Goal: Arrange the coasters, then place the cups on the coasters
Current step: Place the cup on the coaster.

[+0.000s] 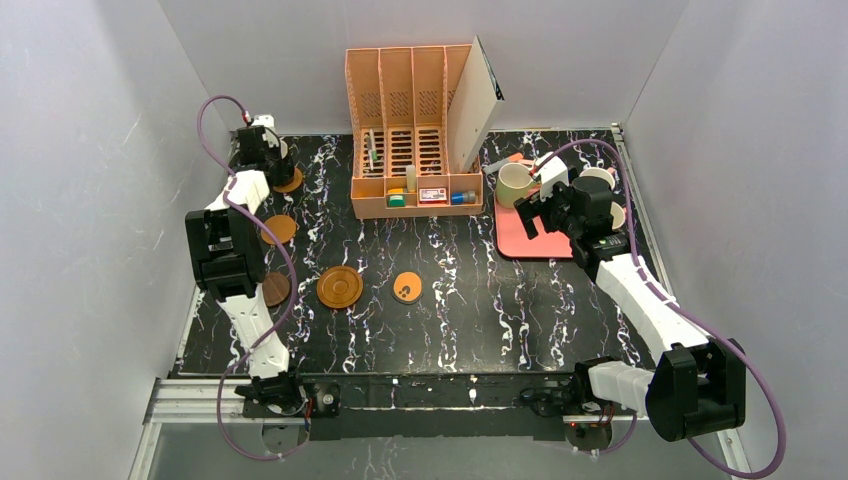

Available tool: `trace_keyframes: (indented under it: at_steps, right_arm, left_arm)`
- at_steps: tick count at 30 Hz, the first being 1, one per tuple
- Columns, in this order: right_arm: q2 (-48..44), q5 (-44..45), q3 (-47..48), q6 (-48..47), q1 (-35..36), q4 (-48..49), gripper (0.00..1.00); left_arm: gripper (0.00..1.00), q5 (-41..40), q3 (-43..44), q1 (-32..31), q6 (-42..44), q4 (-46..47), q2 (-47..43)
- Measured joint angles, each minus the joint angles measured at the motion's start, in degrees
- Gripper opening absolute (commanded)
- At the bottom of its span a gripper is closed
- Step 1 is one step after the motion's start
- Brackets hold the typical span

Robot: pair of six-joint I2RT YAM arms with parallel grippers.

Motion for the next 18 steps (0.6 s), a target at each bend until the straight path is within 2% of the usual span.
trace_keyframes:
  at_steps: [15, 18]
  right_arm:
    - [0.0, -0.2, 0.0, 0.0, 0.0, -0.2, 0.98]
    - [0.0, -0.2, 0.0, 0.0, 0.0, -0.2, 0.98]
  left_arm:
    - [0.00, 0.3, -0.3, 0.0, 0.0, 0.6, 0.0]
    - [0.03, 0.5, -0.4, 0.0, 0.1, 0.7, 0.0]
